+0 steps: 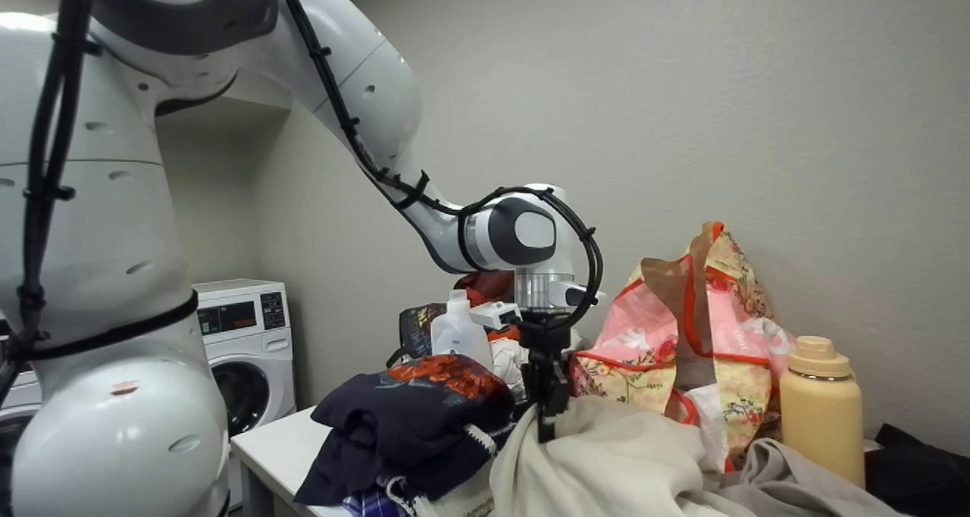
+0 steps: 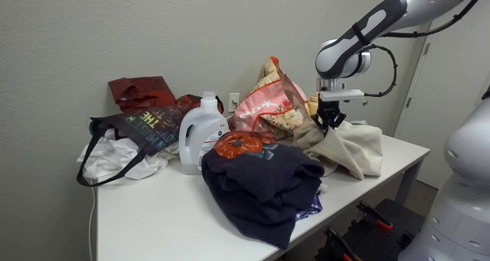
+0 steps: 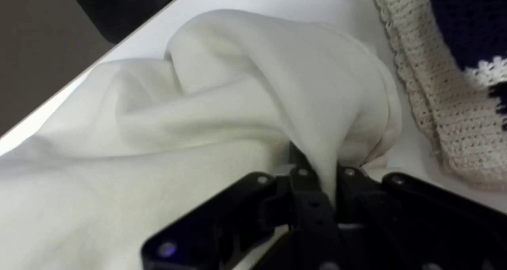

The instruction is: Move the jersey slightly to the left

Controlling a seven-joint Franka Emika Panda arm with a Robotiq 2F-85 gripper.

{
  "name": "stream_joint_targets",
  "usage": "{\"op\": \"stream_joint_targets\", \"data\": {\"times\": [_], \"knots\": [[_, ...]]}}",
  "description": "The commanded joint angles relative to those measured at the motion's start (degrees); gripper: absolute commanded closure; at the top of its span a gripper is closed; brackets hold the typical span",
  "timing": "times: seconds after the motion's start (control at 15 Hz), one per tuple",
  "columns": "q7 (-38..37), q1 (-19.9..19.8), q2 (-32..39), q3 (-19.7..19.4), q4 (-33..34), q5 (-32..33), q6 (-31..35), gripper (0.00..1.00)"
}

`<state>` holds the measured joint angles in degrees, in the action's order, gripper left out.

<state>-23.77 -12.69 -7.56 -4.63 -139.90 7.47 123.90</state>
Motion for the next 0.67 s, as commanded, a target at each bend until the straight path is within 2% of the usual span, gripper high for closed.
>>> {"op": "stream_joint_targets", "data": {"times": [0.0,0.07,0.13,0.2,0.33,0.47,0.6], "knots": [[3.0,1.6,0.0,-1.0,0.6,-3.5,-4.9,0.98],[2.0,1.6,-0.1,-0.8,0.6,-2.4,-4.6,0.98],[1.3,1.6,-0.3,-0.7,0.6,-1.3,-4.0,0.89],[0.8,1.5,-0.6,-0.5,0.7,0.0,-3.1,0.65],[-0.8,1.4,-1.2,0.0,1.3,4.3,-2.4,0.61],[-1.4,1.7,-2.3,0.5,2.8,9.3,-3.7,0.46],[0.8,2.4,-3.0,0.4,4.2,9.1,-5.1,0.31]]}}
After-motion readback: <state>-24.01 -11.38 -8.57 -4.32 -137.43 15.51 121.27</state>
